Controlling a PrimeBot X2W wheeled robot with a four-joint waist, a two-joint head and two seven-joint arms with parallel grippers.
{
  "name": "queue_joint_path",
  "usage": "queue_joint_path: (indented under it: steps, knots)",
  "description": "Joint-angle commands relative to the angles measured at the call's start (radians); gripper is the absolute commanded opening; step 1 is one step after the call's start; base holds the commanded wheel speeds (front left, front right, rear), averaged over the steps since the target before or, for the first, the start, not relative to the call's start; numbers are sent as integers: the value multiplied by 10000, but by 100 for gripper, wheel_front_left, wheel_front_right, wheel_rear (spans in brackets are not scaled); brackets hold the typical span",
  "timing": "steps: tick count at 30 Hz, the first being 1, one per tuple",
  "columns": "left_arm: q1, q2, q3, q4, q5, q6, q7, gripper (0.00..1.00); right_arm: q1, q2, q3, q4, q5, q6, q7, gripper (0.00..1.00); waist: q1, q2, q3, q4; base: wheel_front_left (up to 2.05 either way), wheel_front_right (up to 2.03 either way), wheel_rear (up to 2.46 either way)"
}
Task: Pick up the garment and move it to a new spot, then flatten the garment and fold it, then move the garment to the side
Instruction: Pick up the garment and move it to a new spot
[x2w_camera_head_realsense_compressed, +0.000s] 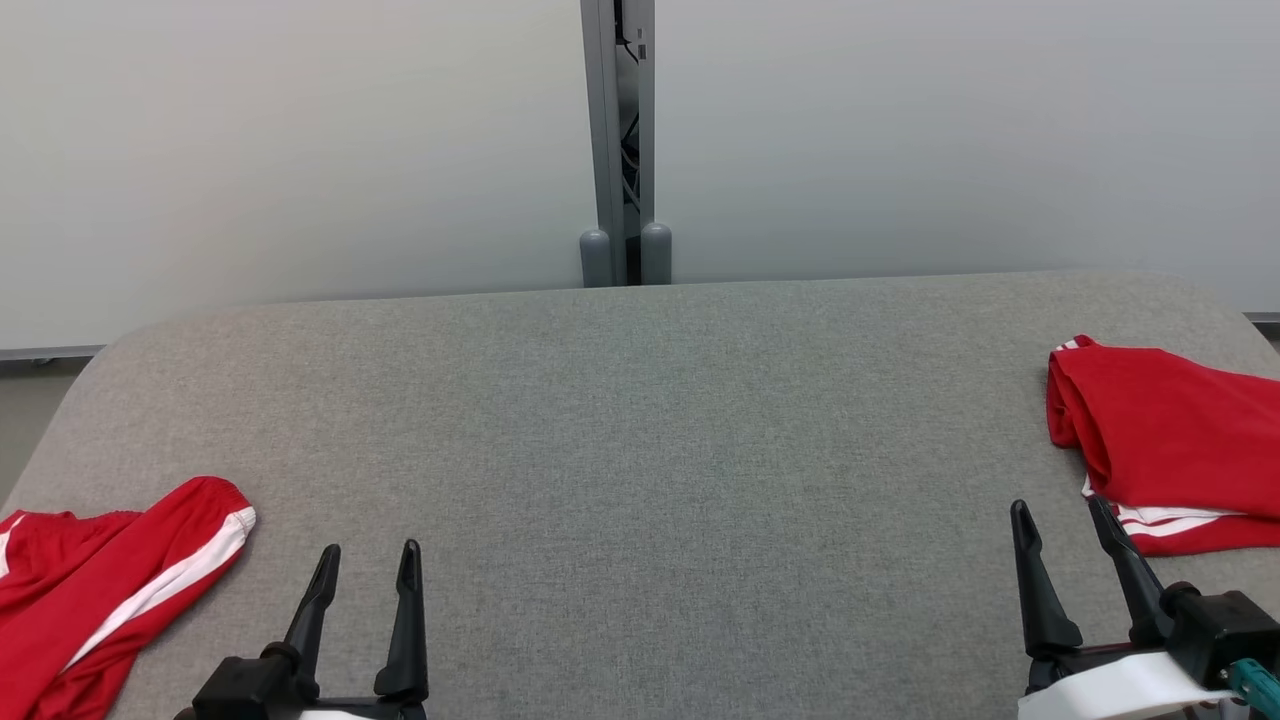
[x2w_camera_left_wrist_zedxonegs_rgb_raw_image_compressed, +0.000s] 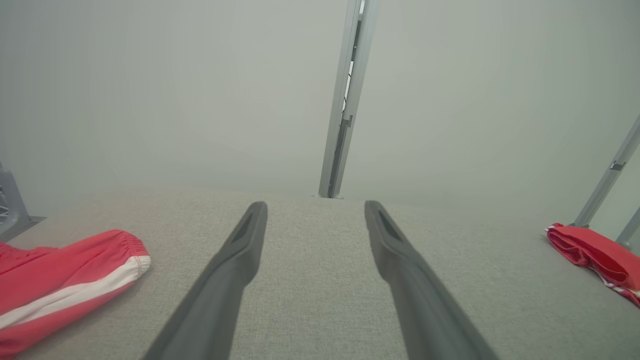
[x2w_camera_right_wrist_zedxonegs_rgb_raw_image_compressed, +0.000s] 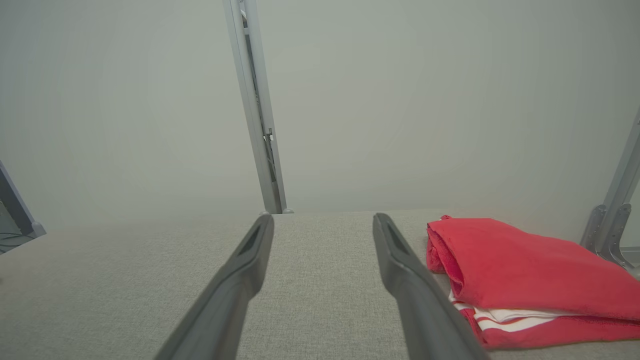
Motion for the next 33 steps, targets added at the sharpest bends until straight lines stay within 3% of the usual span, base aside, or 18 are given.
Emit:
queue_joint_path:
  steps: [1,6,10,26,33]
  knots:
    - [-9,46,28,-28,-8,24,-44,100,-30,-42,-23,-43,28,-4,6,100,0,-1,-3,15,0,0,0]
    - [-68,48,-84,35,85,-75,-44,100,180,-42,-114,-58,229,-4,6,100,0,-1,-38,301,0,0,0]
    - [-131,45,-173,7,223,-139,-43,100,299,-43,-46,-42,301,-4,8,100,0,-1,-39,903,0,0,0]
    - [201,47,655,-137,770,-300,-44,100,290,-40,838,60,558,-4,6,100,0,-1,-252,4212,0,0,0]
    - [139,31,1032,-368,649,-207,-43,100,-53,-45,1318,218,599,-4,6,100,0,-1,71,4648,0,0,0]
